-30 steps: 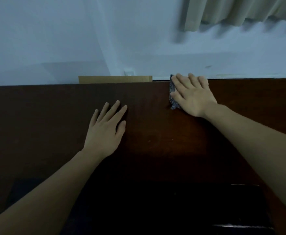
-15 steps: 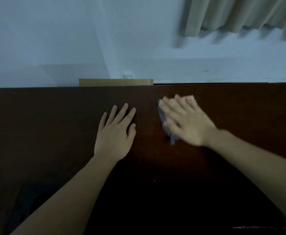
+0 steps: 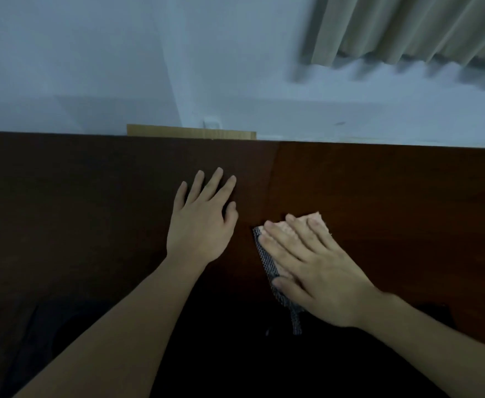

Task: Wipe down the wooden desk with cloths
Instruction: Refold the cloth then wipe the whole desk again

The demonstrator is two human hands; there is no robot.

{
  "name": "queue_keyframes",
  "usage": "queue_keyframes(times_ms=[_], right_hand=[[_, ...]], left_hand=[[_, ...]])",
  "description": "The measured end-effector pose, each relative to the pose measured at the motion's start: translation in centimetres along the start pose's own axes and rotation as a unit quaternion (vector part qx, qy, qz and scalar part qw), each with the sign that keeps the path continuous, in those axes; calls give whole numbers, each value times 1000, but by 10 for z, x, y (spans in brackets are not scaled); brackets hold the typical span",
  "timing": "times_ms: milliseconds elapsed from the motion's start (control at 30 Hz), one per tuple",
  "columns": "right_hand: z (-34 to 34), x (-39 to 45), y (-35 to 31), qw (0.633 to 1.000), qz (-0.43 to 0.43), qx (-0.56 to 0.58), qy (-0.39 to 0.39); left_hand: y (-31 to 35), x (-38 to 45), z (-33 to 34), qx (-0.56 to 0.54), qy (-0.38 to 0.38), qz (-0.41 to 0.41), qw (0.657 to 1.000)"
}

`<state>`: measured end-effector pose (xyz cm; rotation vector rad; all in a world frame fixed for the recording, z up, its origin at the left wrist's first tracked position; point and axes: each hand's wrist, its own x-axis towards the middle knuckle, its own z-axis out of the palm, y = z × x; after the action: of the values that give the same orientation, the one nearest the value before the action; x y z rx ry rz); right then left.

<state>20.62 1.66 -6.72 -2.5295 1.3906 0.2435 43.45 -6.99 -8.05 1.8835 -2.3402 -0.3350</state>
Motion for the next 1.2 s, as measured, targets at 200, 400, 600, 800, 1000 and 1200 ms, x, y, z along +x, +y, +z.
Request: queue_keyframes(times_ms=[200,400,600,800,1000,1200], right_hand=[[-21,71,56,994,94,-16,51],[-41,134,99,988,145,-1,53],[-21,55,44,999,35,-20,20],[-17,39,48,998,-59,-8,-7],[-40,133,94,998,29,-28,56],[-41,148,73,997,41,-21,57]], left_hand=[[-1,2,0,-5,-12,1,1000],[0,1,1,-11,4,-7,1000],[3,0,-1,19,-2,-41,999],[7,-1,-3,56,-16,-86,995],[7,-3,-4,57,-27,-120,991],[8,-4,-6,58,-12,-133,989]])
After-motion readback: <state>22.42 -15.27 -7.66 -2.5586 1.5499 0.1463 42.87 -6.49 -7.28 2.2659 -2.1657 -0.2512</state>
